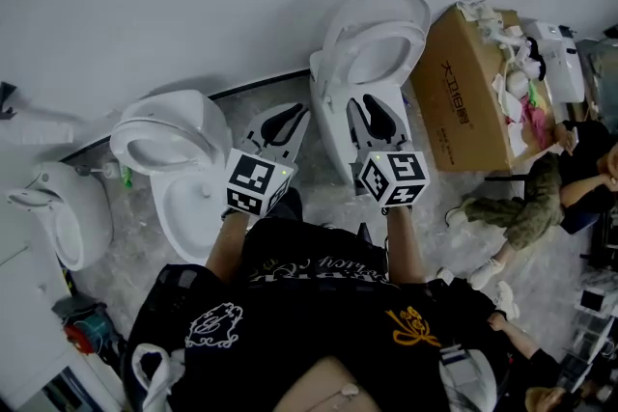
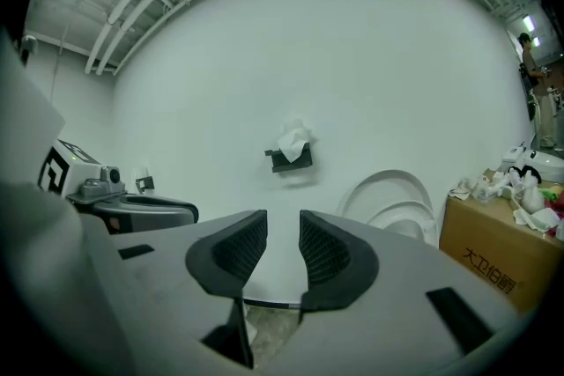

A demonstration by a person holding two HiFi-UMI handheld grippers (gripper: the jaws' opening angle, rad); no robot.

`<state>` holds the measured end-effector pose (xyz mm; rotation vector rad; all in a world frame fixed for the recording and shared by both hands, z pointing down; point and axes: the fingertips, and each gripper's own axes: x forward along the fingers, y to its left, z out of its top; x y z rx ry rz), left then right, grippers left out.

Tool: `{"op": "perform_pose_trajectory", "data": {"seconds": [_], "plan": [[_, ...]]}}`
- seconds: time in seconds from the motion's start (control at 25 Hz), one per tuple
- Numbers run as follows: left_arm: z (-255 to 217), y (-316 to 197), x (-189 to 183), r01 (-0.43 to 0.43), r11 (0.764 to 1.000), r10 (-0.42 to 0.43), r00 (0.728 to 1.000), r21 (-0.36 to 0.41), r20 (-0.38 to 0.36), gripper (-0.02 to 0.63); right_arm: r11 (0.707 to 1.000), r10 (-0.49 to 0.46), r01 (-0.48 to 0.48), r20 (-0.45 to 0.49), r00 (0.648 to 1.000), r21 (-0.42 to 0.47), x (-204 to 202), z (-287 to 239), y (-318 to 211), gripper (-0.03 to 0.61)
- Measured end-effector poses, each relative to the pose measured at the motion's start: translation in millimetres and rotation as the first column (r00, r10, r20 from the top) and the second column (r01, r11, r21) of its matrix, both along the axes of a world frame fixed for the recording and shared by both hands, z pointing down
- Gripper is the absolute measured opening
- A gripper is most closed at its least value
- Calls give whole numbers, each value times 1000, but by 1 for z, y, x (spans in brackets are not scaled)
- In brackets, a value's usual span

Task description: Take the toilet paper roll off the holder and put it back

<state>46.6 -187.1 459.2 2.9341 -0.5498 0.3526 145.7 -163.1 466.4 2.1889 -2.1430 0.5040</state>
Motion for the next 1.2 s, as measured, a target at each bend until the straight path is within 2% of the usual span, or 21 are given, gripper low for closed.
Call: {"op": "perform_pose_trajectory", "data": {"seconds": [0.16,0.4,0.84,1.2], "plan": [[-11,42,17,-21,1000,21,1000,23,-6,40,1000,-1,1,-1,1000,19,9,-8,46,120],[-21,99,23,-32,999,32,999,45,-4,40,999,2,-2,4,1000,50,13,-18,105,88],[-24,196,3,-54,997,55,999,60,-1,40,995,-28,25,33,999,96,-19,-20,193,16],[-24,241,-16,-53,997,54,998,62,-11,40,993,-75,75,-3,997,93,-47,-16,229,15]]}}
